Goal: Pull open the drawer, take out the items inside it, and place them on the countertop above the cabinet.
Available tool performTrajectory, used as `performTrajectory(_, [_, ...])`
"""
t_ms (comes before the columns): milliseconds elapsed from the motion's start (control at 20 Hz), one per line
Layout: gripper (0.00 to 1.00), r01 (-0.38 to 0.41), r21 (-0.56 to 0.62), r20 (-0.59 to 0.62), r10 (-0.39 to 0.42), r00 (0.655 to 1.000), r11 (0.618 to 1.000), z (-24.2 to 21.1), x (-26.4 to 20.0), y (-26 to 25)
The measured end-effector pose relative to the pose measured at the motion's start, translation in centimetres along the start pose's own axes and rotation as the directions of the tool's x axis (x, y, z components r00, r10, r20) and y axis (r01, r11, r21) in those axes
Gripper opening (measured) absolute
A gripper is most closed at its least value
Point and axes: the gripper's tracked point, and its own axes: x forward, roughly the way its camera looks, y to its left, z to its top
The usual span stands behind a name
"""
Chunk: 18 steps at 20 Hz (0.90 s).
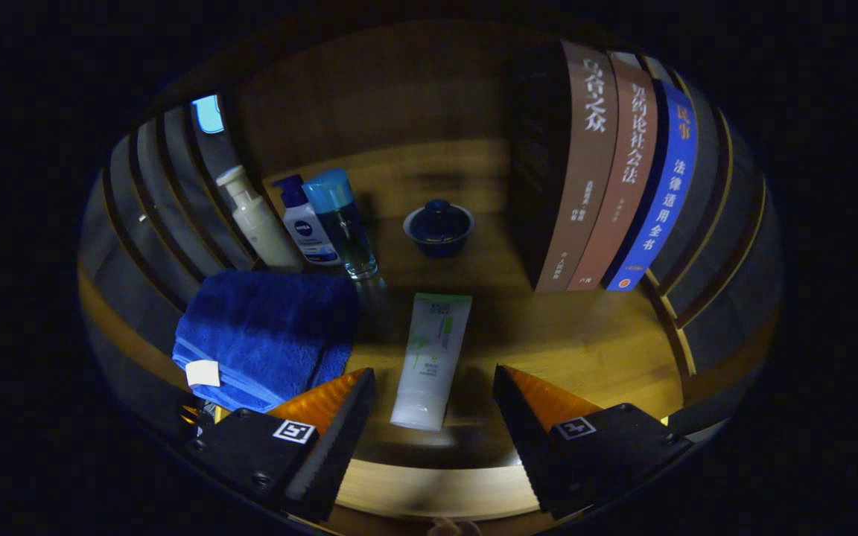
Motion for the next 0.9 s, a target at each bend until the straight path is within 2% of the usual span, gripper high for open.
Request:
performTrajectory(250, [1.00,-0.024,-0.018,0.203,0.027,0.979,1.000,-0.1,-6.4,1.8])
performTrajectory(350, [1.00,-0.064,-0.027,0.314,0.069,0.947,0.998,-0.4,-10.4,3.3])
performTrajectory(550, [1.00,-0.022,-0.064,0.511,0.051,0.858,0.998,-2.7,-17.7,3.4])
performTrajectory(900, [1.00,-0.021,-0.078,0.606,0.064,0.793,0.997,-11.1,-23.9,3.1])
